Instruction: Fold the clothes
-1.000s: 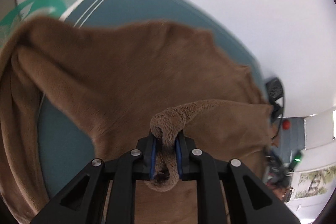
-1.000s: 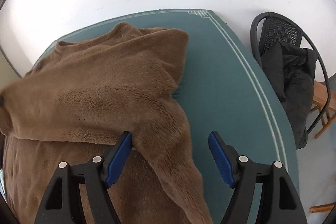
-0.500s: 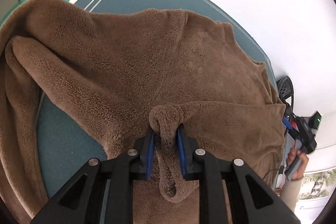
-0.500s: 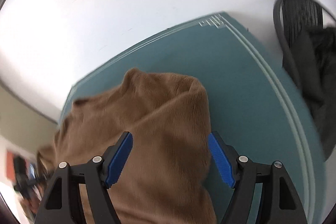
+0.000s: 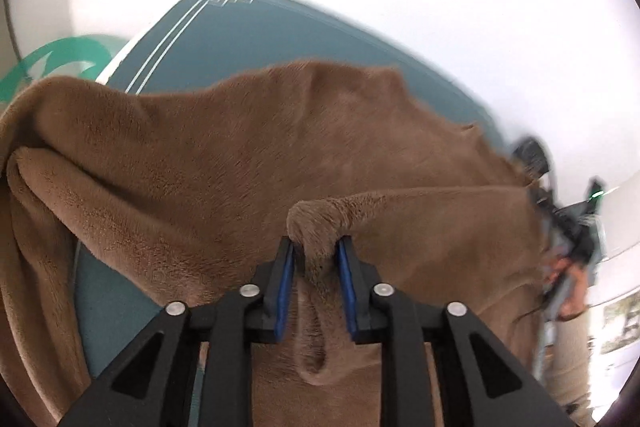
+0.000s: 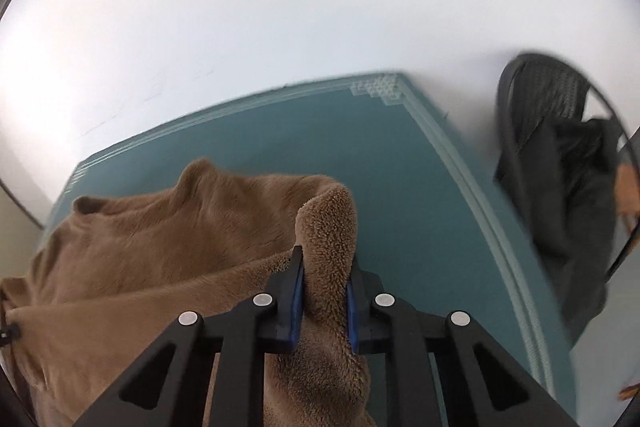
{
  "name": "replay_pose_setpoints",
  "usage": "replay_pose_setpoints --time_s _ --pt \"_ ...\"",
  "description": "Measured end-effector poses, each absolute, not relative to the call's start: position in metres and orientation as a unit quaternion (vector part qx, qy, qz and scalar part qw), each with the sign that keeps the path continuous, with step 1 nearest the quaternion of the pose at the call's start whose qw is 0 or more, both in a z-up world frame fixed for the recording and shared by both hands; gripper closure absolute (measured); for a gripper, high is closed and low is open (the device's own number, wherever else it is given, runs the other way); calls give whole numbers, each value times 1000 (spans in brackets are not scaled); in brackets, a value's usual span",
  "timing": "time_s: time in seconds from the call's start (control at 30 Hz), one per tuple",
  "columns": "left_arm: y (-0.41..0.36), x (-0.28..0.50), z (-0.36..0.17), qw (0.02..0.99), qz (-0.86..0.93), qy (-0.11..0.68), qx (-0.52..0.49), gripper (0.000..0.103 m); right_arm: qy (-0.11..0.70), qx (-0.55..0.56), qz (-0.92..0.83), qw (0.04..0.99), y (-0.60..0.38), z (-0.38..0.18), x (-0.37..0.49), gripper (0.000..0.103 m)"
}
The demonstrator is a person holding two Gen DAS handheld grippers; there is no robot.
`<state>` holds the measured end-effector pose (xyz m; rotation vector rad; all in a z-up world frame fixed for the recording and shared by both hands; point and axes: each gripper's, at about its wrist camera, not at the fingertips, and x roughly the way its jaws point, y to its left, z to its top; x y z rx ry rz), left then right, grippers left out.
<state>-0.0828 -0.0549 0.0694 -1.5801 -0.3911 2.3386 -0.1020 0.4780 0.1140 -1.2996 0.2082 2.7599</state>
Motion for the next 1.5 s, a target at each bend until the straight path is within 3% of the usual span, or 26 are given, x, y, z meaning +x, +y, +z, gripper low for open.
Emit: replay_pose_setpoints --time_s 0.2,0.27,0.33,0.37,0.4,0.47,0.63,0.77,1.0,1.27,1.5 --pt "-48 -88 63 121 818 -96 -554 64 65 -464 883 36 477 94 -112 84" --pt "-40 -83 72 98 839 -46 -534 49 71 -469 880 30 480 96 -110 80" --pt "-33 -76 82 73 860 0 -505 42 74 -459 885 26 482 107 -101 71" --pt "-31 -72 87 65 869 15 -490 38 76 -452 889 24 482 113 -95 61" --pt "-33 -68 93 58 877 25 -476 36 77 -445 892 22 483 120 -90 41" --pt "-42 -58 101 50 888 30 -456 30 73 -426 902 15 482 135 -75 29" --pt "-34 -25 113 100 893 31 -437 24 37 -407 911 -63 448 167 -29 29" --pt "-1 -14 96 147 872 35 -465 23 -14 -432 894 -115 413 159 -5 29" --pt "4 -18 64 128 850 37 -510 18 -22 -527 846 -82 397 95 9 28" --pt "-4 -10 62 113 848 26 -517 18 -41 -471 878 -76 401 85 24 21" --pt "-43 34 82 114 851 -47 -511 18 -40 -456 886 -74 400 84 31 20"
